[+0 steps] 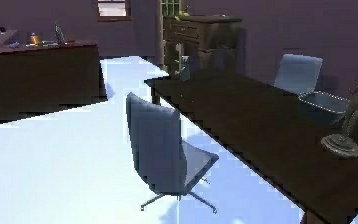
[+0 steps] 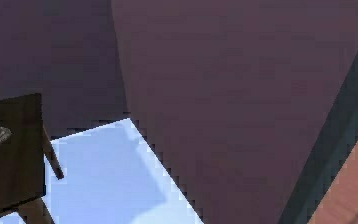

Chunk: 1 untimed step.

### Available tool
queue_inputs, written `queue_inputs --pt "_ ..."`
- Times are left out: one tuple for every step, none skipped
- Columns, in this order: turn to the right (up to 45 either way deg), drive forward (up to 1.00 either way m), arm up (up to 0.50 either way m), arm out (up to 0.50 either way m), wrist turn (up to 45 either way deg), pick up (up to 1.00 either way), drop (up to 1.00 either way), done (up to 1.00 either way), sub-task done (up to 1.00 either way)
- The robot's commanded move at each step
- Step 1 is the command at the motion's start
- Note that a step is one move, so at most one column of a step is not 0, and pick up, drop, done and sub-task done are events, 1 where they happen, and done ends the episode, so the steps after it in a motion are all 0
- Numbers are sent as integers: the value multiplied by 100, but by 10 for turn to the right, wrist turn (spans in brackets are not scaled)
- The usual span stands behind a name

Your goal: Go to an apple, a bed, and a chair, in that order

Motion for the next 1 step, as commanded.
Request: queue_inputs --pt "0 0 0 0 0 0 0 100 0"
